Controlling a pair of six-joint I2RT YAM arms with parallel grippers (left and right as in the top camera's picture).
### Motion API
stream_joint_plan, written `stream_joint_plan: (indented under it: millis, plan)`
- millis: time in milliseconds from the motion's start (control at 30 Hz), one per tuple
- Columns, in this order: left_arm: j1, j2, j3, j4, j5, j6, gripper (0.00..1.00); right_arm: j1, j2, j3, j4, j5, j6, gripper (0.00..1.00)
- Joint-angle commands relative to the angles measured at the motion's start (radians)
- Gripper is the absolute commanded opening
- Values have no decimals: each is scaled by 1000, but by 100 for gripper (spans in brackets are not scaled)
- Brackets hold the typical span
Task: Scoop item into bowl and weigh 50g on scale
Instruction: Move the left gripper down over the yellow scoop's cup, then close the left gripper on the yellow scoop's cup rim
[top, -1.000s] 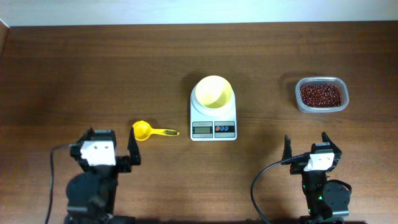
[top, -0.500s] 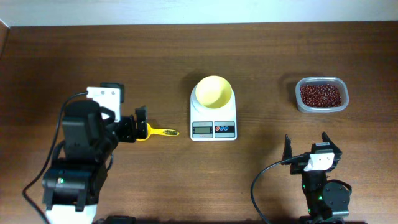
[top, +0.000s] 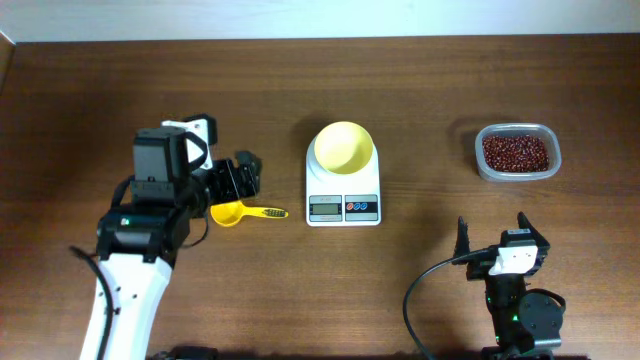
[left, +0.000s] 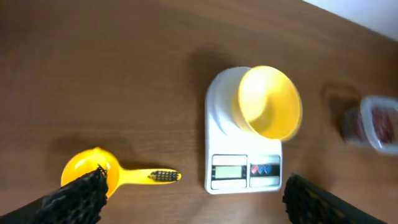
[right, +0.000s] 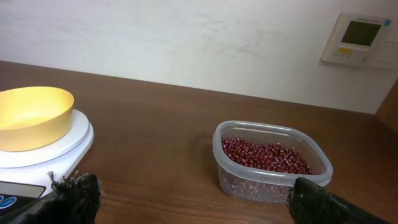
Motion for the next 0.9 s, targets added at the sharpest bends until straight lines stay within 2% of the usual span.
stream_joint_plan:
  millis: [0,33,67,167,200,367,567,633,667,800,867]
  plan:
    - [3,27,15,-53,-167,-370,94,8,-8,-5,-6,19,-6,99]
    - [3,27,15,-112,-230,-482,94,8,-8,-5,-6,19,-6,99]
    - [3,27,15,-204,-316,-647,95,8,-8,-5,-6,19,-6,99]
    - [3,28,8,-360,-400,-914,96,8,-8,-5,-6,19,-6,99]
    - [3,32,5,-373,-400,-944,96,8,-8,-5,-6,19,-6,99]
    - [3,116,-40,-348,-399,-1064,93,8,-8,-5,-6,19,-6,99]
    - [3,296,-53,-246,-378,-1068,88,8,-8,-5,-6,19,-6,99]
    - [3,347,-53,-219,-377,-1069,84,8,-8,-5,-6,19,-6,99]
    - [3,379,-53,-204,-377,-1068,77,8,-8,-5,-6,19,-6,99]
    - [3,460,-55,-174,-377,-1068,76,8,-8,-5,-6,19,-6,99]
    - [3,489,-56,-151,-377,-1068,72,8,-8,-5,-6,19,-6,99]
